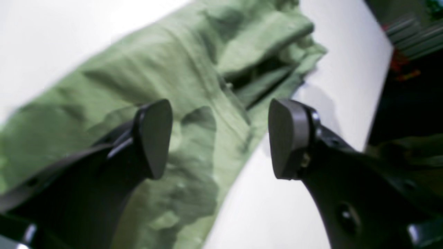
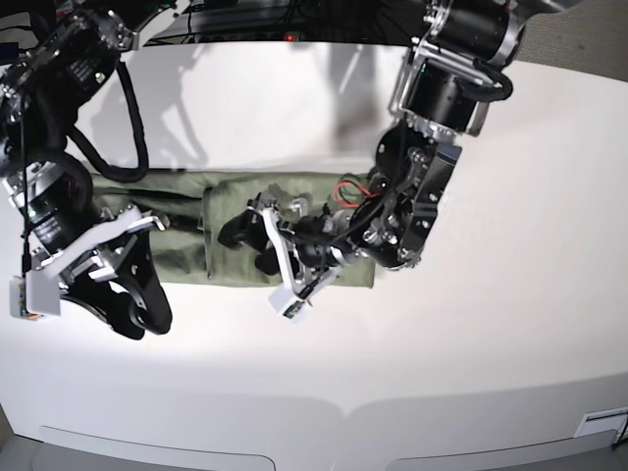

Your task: Fold the T-shirt properly

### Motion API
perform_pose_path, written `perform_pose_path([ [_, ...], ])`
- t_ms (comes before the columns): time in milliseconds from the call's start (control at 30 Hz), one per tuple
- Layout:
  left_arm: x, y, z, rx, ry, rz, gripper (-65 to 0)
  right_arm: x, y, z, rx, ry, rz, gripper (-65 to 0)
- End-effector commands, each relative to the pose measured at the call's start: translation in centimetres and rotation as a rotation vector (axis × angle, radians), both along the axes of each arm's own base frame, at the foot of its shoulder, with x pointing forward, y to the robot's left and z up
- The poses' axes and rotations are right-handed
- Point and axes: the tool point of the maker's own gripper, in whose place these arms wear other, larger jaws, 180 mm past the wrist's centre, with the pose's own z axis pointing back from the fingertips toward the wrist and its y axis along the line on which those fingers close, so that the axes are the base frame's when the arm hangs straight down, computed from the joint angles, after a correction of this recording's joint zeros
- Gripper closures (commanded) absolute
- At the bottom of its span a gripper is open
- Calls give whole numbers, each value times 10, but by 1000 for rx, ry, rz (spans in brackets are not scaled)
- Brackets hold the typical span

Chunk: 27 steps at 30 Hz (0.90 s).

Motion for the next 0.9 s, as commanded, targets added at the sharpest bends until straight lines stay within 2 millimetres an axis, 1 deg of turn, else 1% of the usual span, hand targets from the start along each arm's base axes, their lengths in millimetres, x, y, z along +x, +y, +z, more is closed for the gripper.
perform_pose_path([
  [0,11,-7,21,-28,-67,-1,-425,0,4,15,9,-59,19,-206],
  [33,11,-4,14,12,-76,0,-425,0,4,15,9,-59,19,-206],
  [133,8,11,-16,132,-73,60,-425,0,4,15,9,-59,19,-206],
  [233,7,19,-31,143,-113,154,-425,0,4,16,10,-61,19,-206],
  [300,1,27,-46,218,-137,159,-425,0,4,16,10,-61,19,-206],
  [400,-5,50,-69,354,-154,161,-425,0,4,15,10,-60,19,-206],
  [433,-4,60,-74,377,-152,177,-425,0,4,15,9,-59,19,-206],
  [500,0,88,-85,438,-149,216,-425,0,4,15,8,-57,19,-206],
  [600,10,144,-99,558,-145,311,-425,0,4,14,6,-55,19,-206],
  [667,10,180,-107,639,-128,344,-425,0,4,14,6,-54,20,-206],
  [700,9,194,-111,659,-119,355,-425,0,4,14,6,-54,20,-206],
  [867,-4,248,-124,746,-88,387,-425,0,3,11,-3,-37,18,-206],
])
